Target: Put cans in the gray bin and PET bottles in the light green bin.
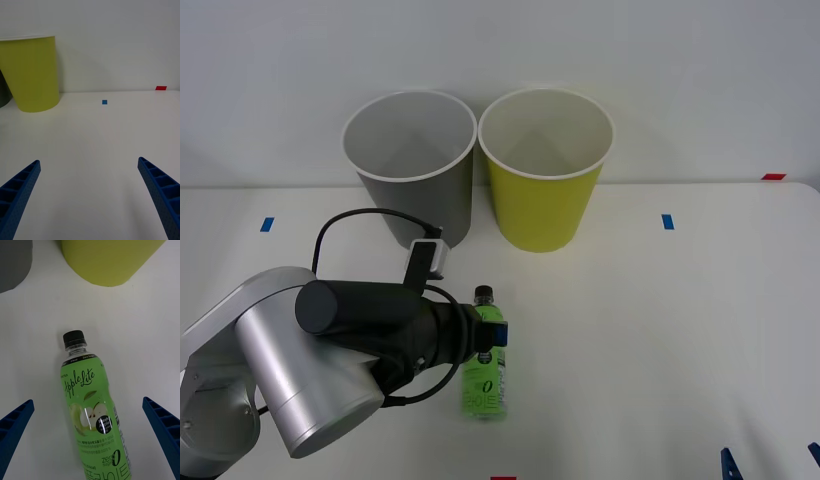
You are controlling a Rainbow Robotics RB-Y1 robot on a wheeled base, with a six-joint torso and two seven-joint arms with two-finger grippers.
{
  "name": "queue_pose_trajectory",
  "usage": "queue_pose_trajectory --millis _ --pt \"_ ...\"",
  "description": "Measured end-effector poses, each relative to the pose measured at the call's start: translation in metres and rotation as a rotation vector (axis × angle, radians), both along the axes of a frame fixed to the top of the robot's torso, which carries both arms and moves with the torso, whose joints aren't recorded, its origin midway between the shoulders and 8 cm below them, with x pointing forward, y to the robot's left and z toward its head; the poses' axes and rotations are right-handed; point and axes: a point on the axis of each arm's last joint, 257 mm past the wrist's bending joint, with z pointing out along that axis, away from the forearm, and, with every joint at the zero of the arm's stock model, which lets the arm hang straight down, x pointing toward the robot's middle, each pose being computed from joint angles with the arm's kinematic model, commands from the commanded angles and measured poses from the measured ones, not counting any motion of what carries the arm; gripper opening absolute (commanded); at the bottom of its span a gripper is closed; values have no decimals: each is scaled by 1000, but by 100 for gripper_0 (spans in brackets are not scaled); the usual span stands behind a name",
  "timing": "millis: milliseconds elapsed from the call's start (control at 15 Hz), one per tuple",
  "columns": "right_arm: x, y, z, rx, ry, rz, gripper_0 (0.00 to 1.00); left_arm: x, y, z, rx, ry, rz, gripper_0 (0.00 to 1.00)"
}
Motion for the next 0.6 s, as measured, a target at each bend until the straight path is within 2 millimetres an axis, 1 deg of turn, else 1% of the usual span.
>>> queue_pose_trajectory --millis 133,400,600 --pt "0 0 0 0 0 0 90 -1 -5 -7 -13 20 18 100" --pt "0 0 0 0 0 0 89 10 -8 -29 -27 33 26 100" --pt "0 0 0 0 0 0 90 12 -11 -34 -37 42 33 100"
